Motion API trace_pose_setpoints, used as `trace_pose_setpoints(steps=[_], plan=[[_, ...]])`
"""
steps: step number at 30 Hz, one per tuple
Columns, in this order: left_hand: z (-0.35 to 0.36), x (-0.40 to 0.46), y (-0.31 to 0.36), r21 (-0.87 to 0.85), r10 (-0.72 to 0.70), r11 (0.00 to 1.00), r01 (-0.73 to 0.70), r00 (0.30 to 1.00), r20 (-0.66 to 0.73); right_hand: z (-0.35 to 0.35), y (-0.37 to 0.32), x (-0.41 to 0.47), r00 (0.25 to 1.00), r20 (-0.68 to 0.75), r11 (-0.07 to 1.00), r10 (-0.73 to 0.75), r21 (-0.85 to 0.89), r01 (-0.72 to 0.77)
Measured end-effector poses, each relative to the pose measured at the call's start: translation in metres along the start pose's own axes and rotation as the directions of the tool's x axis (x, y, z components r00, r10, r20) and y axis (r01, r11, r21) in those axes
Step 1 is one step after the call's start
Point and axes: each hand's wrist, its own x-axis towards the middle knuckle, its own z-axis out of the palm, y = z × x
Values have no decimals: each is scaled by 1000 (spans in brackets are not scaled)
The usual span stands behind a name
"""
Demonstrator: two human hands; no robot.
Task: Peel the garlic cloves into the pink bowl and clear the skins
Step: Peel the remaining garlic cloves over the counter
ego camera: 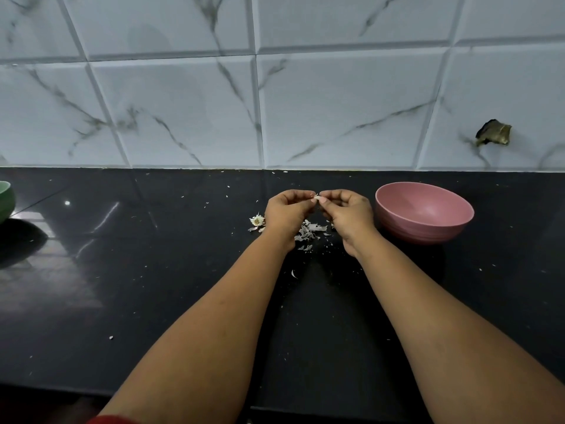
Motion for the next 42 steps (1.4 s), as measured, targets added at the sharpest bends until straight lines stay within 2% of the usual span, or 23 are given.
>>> trace_pose_setpoints(steps=[3, 6, 9, 12, 16, 18, 23, 31, 42], plan=[[-1, 2, -3, 204, 79, 976, -76, 997, -6, -2, 0, 1, 999, -6, 999, -39, -26, 39], [-2, 1, -5, 382, 182, 908, -173, 983, 13, -2, 2, 3, 997, -5, 991, -74, -115, 73], [-4, 4, -7, 482, 247, 847, -226, 969, 19, 0, 4, 2, 995, 20, 982, -97, -161, 99], [-5, 5, -6, 469, 229, 858, -209, 973, 14, 0, 5, 2, 993, 23, 978, -116, -173, 118], [-4, 1, -2, 290, 155, 943, -161, 987, 43, 0, 7, 4, 992, 8, 971, -122, -205, 121], [-2, 0, -2, 266, 144, 952, -153, 988, 54, 0, 8, 5, 992, -6, 964, -123, -238, 118], [-2, 0, -3, 326, 155, 932, -160, 987, 40, -1, 9, 6, 992, -5, 958, -127, -261, 122], [0, 0, -3, 517, 232, 830, -209, 973, 21, 0, 7, 4, 988, 3, 937, -152, -316, 145], [-2, 0, -2, 526, 241, 823, -213, 970, 16, -1, 5, 2, 991, 8, 958, -134, -253, 132]])
